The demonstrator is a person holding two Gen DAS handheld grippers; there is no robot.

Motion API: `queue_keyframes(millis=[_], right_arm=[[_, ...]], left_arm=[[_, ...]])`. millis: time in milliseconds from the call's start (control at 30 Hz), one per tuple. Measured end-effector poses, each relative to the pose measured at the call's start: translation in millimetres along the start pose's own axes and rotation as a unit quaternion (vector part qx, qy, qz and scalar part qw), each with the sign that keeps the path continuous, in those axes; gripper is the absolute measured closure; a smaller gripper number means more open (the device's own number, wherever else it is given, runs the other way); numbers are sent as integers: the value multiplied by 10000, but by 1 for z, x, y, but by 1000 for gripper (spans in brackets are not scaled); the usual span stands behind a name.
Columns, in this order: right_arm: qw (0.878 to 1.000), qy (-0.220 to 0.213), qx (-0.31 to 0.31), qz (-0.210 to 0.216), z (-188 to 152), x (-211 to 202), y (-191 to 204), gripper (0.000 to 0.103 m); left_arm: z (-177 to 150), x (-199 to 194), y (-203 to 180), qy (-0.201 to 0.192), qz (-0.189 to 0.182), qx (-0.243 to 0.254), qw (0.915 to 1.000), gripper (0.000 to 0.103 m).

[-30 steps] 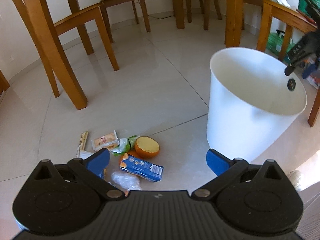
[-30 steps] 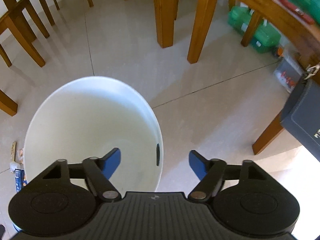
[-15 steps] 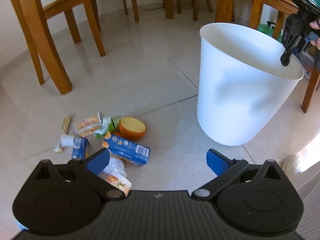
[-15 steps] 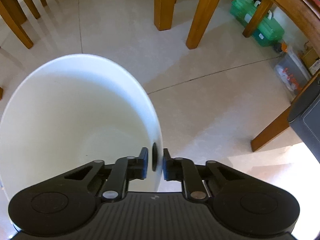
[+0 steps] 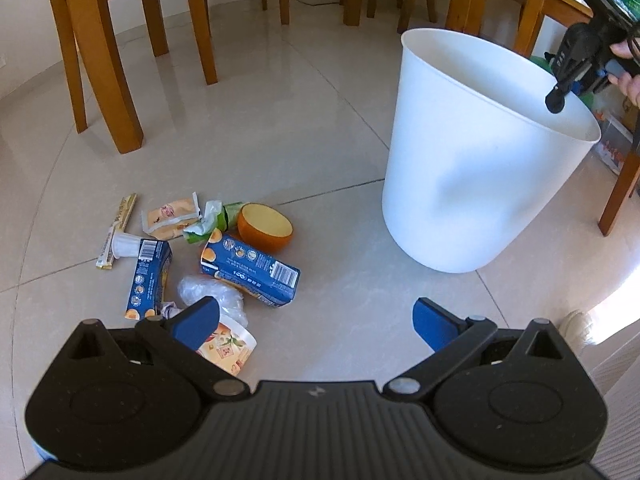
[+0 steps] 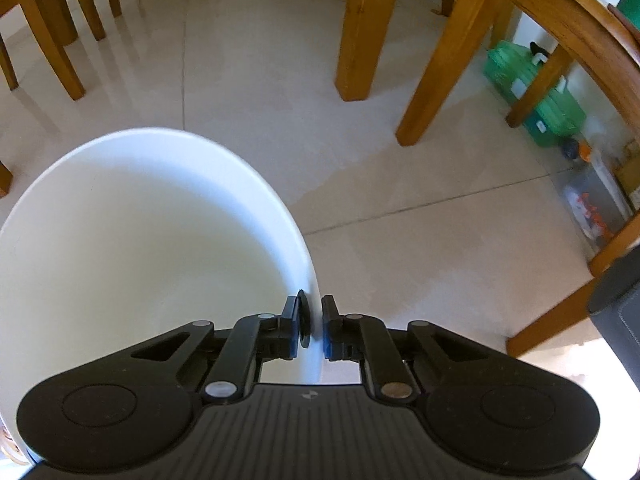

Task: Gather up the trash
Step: 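Grasp the cream printed cup with the left gripper while the right gripper holds the bin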

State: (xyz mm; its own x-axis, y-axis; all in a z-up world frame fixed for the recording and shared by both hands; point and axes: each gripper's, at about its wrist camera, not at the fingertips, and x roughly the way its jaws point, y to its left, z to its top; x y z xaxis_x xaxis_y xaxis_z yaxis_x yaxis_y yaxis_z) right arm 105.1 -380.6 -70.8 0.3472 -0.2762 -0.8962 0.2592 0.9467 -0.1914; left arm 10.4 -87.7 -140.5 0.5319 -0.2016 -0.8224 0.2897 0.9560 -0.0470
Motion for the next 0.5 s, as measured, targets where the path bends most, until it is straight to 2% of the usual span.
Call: queue_keyframes(millis=[133, 300, 500], right_arm=[[9997, 89, 199, 100, 4, 0, -6, 90], [9999, 81, 59, -19, 2, 1, -2, 89], [9996, 266, -8, -47, -7, -2, 4, 89]], left_arm=[[-2, 3, 2, 107, -46, -69, 9999, 1], [-8, 3, 2, 78, 27, -31, 10000, 1], [-12, 5, 8, 95, 73, -132, 9998, 1]])
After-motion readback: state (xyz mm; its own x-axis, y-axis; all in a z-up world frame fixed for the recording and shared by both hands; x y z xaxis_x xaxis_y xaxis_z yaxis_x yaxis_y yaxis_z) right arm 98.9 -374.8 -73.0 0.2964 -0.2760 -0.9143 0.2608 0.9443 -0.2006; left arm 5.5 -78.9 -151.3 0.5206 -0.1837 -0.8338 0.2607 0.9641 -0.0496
